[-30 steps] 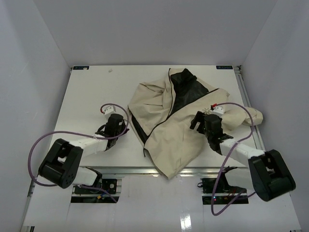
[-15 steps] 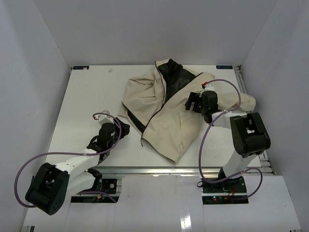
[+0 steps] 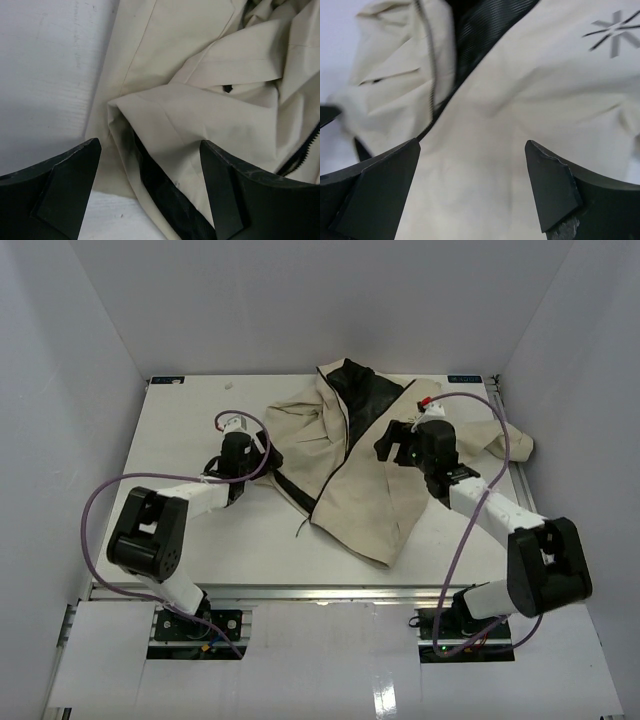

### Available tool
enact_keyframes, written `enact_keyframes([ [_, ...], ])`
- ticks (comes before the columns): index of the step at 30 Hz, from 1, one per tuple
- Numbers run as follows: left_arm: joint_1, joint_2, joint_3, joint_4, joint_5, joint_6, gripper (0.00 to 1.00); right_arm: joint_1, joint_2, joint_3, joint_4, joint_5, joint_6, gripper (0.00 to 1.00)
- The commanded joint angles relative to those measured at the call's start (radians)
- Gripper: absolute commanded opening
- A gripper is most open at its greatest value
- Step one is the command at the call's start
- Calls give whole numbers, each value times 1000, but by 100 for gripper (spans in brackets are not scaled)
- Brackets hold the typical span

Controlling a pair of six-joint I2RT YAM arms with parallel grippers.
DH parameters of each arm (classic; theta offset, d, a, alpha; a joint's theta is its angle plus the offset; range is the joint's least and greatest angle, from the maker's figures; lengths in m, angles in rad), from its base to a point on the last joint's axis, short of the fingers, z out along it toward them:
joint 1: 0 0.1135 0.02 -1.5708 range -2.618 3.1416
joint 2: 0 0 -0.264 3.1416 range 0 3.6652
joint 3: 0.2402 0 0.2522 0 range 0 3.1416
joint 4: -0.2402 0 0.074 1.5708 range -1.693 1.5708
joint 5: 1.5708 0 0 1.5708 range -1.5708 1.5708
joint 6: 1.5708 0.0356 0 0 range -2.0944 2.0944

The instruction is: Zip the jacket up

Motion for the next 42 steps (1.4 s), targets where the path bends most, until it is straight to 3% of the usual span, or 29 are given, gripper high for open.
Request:
enact_keyframes([
  [1,4,135,131,-36,68,76,91,181,-68,-102,14,72,58,92],
  [4,11,203,172,-53,95,85,85,275,-33,-122,43,107,56,90],
  [5,12,215,169,-49,113,83,75,305,-23,-139,51,120,55,90],
  [8,13,210,134,-60,96,53,26,375,-11,-233,96,165,53,90],
  [10,13,176,89,-68,39,25,2,381,-20,-331,170,169,95,90],
  [12,13,88,-18,-45,-15,-29,0,381,-19,-414,230,164,163,90],
  [16,12,-93,-174,3,-98,-141,0,379,20,-406,174,250,221,90],
  [21,0,-272,-367,5,-165,-180,0,318,115,-312,114,303,158,90],
  [25,-2,-418,-467,13,-151,-187,2,232,194,-224,127,210,61,90],
  [26,-2,-440,-477,20,-122,-186,6,227,202,-188,120,195,41,90],
  [29,-2,-498,-485,16,-58,-180,48,230,179,-115,34,195,1,92],
  [31,-2,-542,-473,-15,-18,-178,68,263,111,-99,-22,206,-15,92],
  [36,-4,-628,-404,-137,29,-156,82,387,-40,-107,-85,280,-13,100],
  [39,-4,-670,-353,-205,61,-135,84,456,-80,-103,-97,297,-4,83],
  [42,-4,-710,-345,-204,156,-100,83,519,-38,-62,-117,303,4,78],
])
